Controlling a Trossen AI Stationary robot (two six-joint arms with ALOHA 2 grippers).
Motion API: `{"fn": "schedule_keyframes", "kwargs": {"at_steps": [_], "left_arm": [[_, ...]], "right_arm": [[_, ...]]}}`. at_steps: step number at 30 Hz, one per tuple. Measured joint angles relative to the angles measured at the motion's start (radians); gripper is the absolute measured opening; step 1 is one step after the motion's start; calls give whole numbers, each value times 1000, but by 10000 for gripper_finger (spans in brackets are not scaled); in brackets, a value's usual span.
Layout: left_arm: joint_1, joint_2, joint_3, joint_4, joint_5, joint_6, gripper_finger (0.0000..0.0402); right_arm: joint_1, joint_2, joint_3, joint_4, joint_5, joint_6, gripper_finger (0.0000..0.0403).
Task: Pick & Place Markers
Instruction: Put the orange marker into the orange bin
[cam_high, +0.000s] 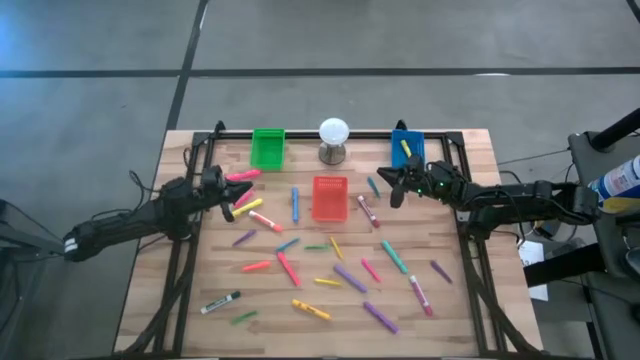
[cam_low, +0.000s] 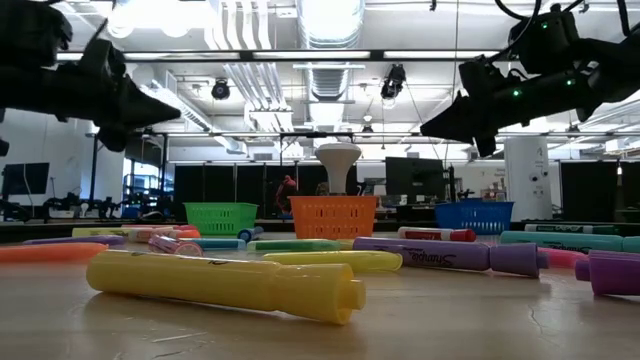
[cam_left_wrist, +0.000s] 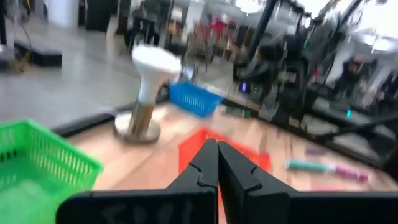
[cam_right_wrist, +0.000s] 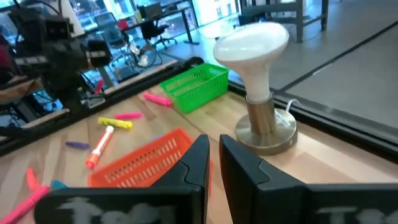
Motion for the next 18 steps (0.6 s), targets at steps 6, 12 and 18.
{"fn": "schedule_keyframes", "kwargs": {"at_steps": [6, 12, 18], "left_arm": [[0, 159, 85, -87, 41, 53, 16], [0, 336, 188, -119, 39, 129, 6], [0, 509, 288, -171, -21, 145, 11]], "right_arm": [[0, 0, 0, -1, 0, -11, 34], [0, 0, -2, -4, 0, -11, 34], [0, 0, -4, -4, -1, -14, 34]]}}
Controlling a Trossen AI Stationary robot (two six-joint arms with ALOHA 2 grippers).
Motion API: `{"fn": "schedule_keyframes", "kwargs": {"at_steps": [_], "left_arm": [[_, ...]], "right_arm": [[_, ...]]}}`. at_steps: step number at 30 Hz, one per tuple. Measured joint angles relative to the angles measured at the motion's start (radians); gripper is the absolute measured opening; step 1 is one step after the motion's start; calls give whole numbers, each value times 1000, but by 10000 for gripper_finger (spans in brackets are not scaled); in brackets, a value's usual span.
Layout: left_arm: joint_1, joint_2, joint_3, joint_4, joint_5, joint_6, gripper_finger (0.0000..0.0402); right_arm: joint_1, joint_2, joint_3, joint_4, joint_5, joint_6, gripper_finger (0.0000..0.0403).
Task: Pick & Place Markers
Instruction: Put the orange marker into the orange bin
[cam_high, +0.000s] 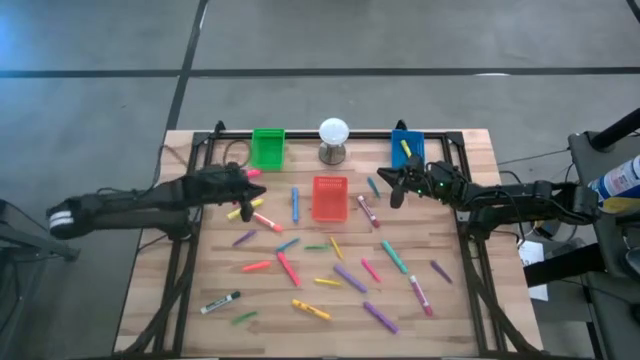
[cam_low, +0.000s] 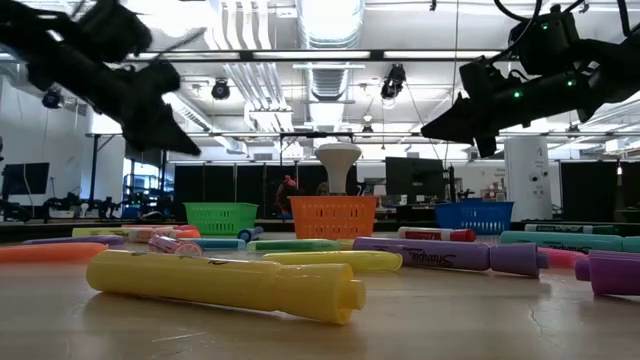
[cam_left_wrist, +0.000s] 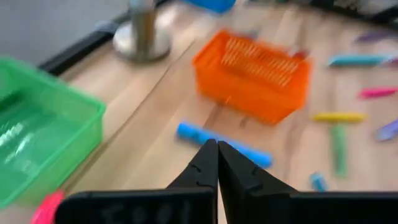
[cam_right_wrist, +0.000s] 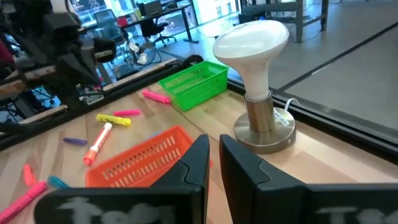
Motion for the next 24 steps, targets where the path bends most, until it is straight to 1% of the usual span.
{"fn": "schedule_keyframes", "kwargs": {"at_steps": [4, 9, 12, 15, 18, 21, 24], "left_arm": [[0, 112, 81, -43, -13, -17, 43], [-16, 243, 167, -112, 15, -48, 95], [-45, 303, 217, -192, 15, -33, 116], [-96, 341, 264, -271, 16, 7, 124], [-162, 369, 280, -332, 15, 34, 126], [-237, 397, 284, -338, 9, 51, 126], [-300, 438, 279, -344, -25, 64, 126]], "right_arm": [[1, 0, 0, 0, -1, 0, 34], [1, 0, -1, 0, -1, -3, 34], [2, 0, -2, 0, -1, -4, 34], [2, 0, -6, -1, -1, -4, 34], [2, 0, -9, -1, -1, -8, 34], [2, 0, -12, 0, -1, -8, 34], [2, 0, -13, 0, -1, -8, 34]]}}
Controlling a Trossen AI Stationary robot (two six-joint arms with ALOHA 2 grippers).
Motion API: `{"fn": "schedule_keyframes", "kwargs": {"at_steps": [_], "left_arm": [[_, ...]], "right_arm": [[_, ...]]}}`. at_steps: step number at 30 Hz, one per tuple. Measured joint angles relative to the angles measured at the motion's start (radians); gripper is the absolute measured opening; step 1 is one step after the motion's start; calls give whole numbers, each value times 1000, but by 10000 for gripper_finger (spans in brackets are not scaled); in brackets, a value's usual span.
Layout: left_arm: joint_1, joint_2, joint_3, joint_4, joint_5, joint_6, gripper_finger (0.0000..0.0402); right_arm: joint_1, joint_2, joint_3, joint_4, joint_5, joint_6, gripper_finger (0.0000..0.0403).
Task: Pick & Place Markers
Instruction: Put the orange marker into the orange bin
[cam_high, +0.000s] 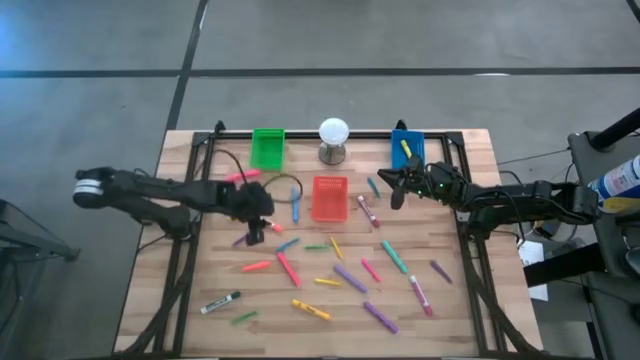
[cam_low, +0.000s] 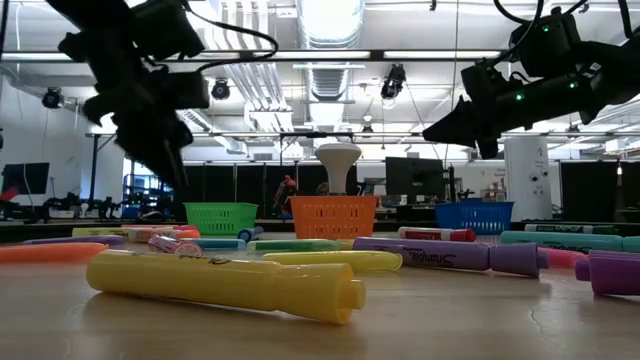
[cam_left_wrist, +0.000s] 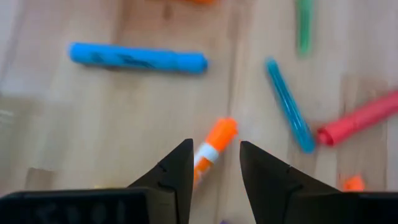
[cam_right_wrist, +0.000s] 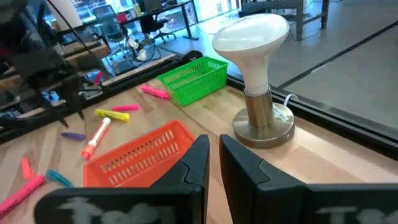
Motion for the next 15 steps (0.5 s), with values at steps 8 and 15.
{"fn": "schedule_keyframes", "kwargs": {"at_steps": [8, 15], "left_arm": [[-51, 129, 0, 22, -64, 58, 126], [-50, 208, -1, 74, -64, 103, 126]], "right_arm": [[0, 0, 0, 0, 0, 0, 34], [0, 0, 0, 0, 1, -4, 34]]}}
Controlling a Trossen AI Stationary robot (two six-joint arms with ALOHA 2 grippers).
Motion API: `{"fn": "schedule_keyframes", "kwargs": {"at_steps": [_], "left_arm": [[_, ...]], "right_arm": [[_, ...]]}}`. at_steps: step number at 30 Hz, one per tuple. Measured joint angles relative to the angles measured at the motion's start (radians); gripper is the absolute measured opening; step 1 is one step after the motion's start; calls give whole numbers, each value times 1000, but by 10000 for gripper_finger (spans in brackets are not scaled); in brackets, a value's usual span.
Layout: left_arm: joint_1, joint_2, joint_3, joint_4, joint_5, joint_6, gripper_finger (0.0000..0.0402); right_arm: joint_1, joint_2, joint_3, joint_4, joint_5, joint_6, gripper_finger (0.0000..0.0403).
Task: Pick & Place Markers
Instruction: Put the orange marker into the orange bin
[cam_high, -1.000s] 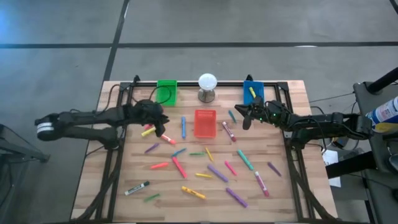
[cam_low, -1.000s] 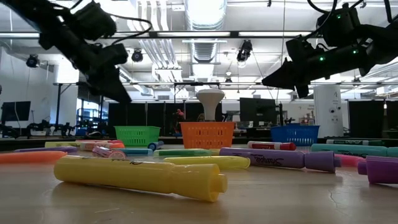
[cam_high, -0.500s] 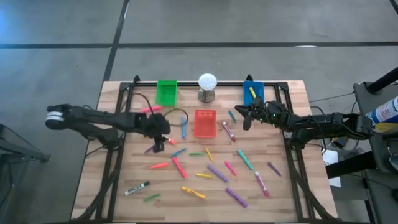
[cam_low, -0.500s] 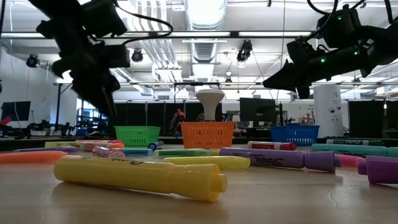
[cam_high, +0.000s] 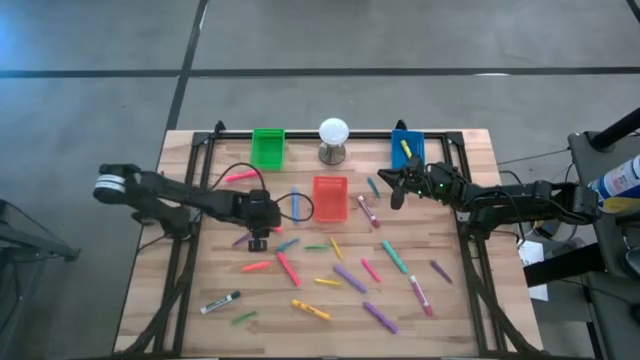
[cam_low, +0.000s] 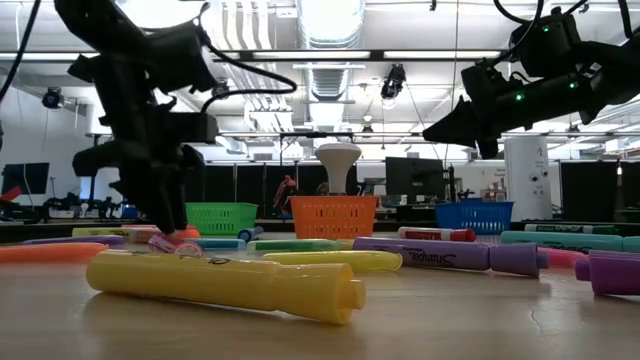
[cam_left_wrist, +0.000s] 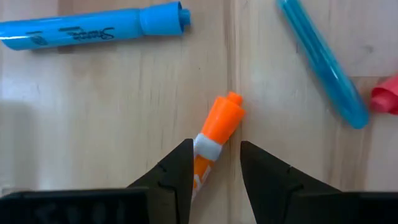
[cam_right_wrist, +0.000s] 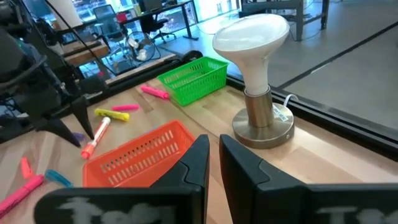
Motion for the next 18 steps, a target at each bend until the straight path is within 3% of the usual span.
{"fn": "schedule_keyframes", "kwargs": {"at_steps": [10, 18], "left_arm": [[0, 86, 3, 17, -11, 11, 121], [2, 54, 1, 13, -3, 12, 64]], "right_arm": [[0, 0, -3, 0, 0, 0, 34], [0, 0, -5, 0, 0, 0, 34]]}}
